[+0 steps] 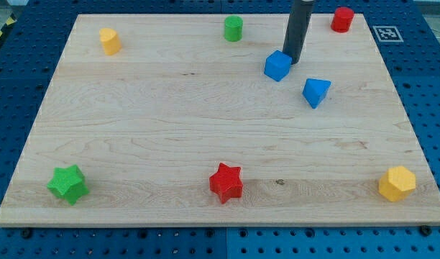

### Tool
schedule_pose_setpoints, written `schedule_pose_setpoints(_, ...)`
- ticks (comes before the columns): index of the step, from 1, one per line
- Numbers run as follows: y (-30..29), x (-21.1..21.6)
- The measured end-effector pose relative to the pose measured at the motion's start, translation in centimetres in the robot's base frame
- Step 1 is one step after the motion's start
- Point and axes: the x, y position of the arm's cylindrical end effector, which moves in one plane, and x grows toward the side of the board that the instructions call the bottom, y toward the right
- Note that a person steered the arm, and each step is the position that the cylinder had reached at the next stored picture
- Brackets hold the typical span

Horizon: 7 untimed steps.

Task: Push the blue cube into the blue triangle

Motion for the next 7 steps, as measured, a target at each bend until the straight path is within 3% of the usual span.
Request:
schedule_pose_setpoints(1, -3.9, -3.4)
schedule_pose_setpoints(2, -7.9, -2.4)
schedule_pose_setpoints(3, -7.8, 0.2)
schedule_pose_setpoints(7, -3.4, 1.4)
